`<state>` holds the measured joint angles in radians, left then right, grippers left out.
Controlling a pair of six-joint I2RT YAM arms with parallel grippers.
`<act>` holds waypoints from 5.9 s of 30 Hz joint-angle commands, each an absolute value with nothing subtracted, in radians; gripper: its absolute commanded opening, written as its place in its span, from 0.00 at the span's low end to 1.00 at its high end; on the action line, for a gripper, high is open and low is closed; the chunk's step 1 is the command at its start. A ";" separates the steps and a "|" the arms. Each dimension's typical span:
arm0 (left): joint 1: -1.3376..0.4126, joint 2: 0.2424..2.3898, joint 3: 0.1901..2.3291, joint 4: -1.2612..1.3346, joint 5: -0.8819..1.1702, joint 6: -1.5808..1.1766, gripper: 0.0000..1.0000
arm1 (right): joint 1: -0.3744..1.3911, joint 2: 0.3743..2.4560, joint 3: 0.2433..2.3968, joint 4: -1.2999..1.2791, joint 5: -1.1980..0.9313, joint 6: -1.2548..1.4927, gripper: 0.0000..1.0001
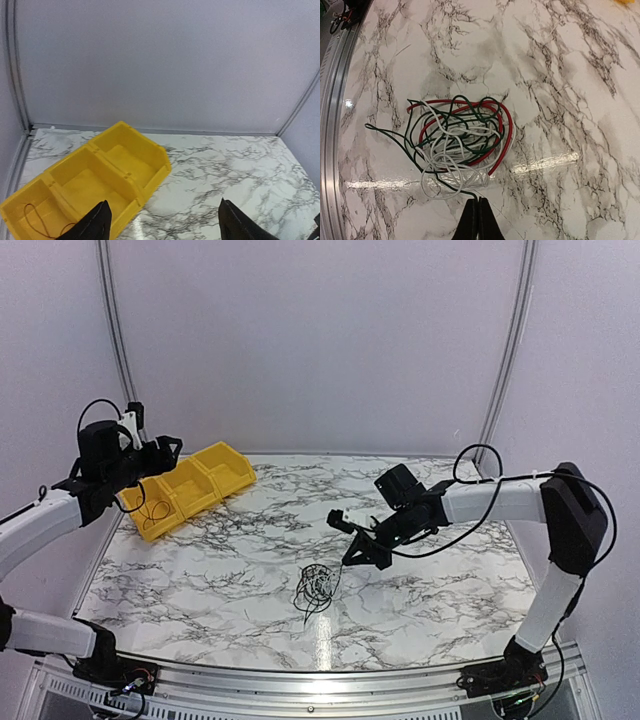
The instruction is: Untangle the cables
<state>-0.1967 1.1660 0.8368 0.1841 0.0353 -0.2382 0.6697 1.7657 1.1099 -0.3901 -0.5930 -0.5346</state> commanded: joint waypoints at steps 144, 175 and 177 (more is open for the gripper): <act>-0.985 1.706 0.842 0.693 -0.270 -0.511 0.00 | 0.637 1.580 1.224 -0.241 -0.567 -0.290 0.66; -0.985 1.560 0.701 0.710 -0.509 -0.721 0.00 | 0.765 2.079 1.353 -0.201 -0.689 -0.156 0.27; -0.985 1.493 0.693 0.710 -0.532 -0.662 0.00 | 0.766 2.085 1.342 -0.205 -0.699 -0.161 0.25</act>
